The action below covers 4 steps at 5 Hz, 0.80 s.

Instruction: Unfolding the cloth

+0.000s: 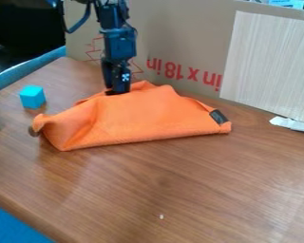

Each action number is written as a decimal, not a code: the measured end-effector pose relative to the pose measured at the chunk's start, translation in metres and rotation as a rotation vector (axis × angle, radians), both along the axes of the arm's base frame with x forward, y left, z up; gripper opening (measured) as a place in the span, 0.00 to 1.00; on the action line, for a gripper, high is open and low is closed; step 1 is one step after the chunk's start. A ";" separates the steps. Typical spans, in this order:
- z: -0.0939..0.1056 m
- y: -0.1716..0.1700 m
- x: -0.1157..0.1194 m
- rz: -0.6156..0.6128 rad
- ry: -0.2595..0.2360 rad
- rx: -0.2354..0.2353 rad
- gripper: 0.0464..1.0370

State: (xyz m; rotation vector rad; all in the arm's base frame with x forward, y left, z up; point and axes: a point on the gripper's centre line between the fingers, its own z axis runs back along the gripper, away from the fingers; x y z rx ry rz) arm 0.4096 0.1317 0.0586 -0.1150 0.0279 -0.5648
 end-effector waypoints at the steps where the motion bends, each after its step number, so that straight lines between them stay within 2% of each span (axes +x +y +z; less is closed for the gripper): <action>1: -0.004 0.001 -0.002 0.001 0.010 0.010 0.66; 2: -0.005 0.001 -0.003 -0.005 0.013 0.010 0.36; 3: -0.004 -0.001 -0.004 -0.015 0.021 -0.003 0.14; 4: 0.001 -0.002 -0.004 -0.024 0.023 -0.019 0.04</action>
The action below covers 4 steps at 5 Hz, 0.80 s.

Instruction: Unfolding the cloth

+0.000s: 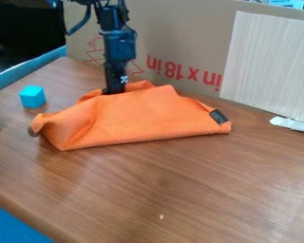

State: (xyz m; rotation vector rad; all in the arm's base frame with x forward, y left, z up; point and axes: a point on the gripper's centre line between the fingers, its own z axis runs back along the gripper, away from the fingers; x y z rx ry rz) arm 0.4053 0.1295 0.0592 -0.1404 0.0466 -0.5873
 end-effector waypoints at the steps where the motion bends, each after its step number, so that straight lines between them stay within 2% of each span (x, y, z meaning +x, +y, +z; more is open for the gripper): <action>1: 0.006 0.002 0.001 0.000 -0.004 -0.013 0.02; 2: 0.011 0.004 -0.001 0.003 -0.001 -0.033 0.02; 4: 0.043 -0.012 -0.018 -0.049 -0.069 -0.052 0.02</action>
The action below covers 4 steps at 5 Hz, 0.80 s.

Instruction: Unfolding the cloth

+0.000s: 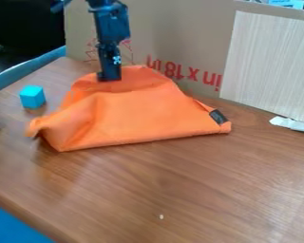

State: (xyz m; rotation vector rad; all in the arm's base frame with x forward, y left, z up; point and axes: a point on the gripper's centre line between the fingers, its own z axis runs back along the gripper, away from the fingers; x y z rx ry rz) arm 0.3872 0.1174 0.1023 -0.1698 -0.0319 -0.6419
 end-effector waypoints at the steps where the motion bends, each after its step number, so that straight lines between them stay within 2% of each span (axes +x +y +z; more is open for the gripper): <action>1: 0.009 -0.022 -0.016 -0.070 -0.025 0.002 0.02; 2: 0.010 -0.034 -0.032 -0.108 -0.034 0.004 0.02; 4: -0.001 -0.065 -0.068 -0.188 0.006 0.013 0.02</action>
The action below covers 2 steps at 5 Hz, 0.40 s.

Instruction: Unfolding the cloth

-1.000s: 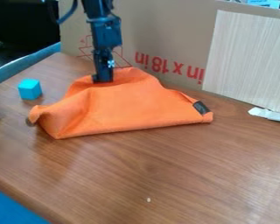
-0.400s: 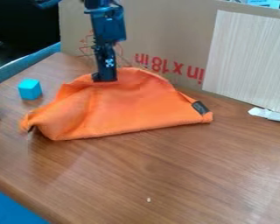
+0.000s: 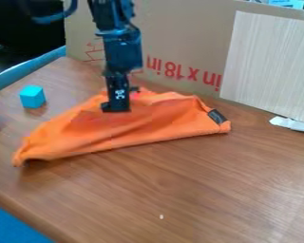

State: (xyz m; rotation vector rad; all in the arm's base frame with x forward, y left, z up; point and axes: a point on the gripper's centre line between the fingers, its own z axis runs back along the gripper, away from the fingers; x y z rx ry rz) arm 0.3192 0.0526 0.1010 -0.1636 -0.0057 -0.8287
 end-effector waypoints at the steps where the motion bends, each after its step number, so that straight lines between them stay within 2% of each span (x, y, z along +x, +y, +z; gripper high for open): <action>1: -0.004 -0.011 -0.016 -0.028 0.012 0.005 0.02; 2: -0.010 -0.024 -0.037 -0.070 0.021 0.013 0.02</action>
